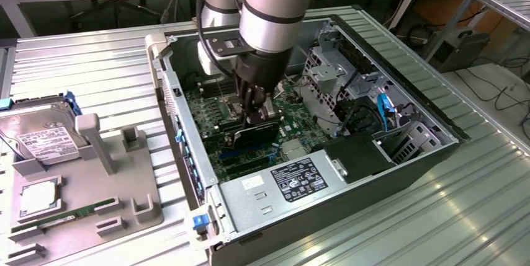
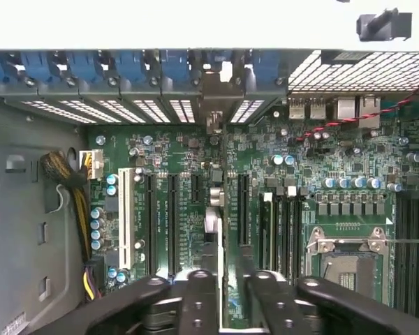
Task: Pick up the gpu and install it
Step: 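Insert the gpu into the slot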
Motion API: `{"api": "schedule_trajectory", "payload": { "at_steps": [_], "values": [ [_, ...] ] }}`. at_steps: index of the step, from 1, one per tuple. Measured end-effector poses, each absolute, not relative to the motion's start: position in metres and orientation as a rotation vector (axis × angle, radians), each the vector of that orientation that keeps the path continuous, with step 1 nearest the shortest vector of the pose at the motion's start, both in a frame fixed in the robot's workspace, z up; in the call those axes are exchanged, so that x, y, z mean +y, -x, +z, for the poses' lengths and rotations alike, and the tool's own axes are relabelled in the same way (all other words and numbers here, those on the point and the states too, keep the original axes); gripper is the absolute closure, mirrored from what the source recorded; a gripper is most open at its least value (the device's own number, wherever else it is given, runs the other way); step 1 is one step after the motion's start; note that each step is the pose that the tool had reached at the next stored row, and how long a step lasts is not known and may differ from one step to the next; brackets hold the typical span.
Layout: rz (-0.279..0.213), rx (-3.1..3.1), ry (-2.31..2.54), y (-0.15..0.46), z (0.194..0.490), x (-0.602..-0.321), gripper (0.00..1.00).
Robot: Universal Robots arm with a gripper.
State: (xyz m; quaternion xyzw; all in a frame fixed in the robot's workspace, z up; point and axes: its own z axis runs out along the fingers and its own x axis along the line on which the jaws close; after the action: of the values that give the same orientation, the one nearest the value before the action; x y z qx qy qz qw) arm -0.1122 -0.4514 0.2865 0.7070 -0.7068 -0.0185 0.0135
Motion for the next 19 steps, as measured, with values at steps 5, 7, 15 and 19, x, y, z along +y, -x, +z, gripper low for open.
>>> {"api": "schedule_trajectory", "payload": {
  "at_steps": [5,7,15,19],
  "values": [
    [-0.046,-2.197,-2.197,0.122,0.286,-0.450,0.89],
    [-0.043,-2.196,-2.197,0.125,0.285,-0.449,0.89],
    [-0.030,-2.186,-2.198,0.129,0.280,-0.449,0.89],
    [-0.022,-2.180,-2.196,0.130,0.279,-0.449,0.89]
  ]
}}
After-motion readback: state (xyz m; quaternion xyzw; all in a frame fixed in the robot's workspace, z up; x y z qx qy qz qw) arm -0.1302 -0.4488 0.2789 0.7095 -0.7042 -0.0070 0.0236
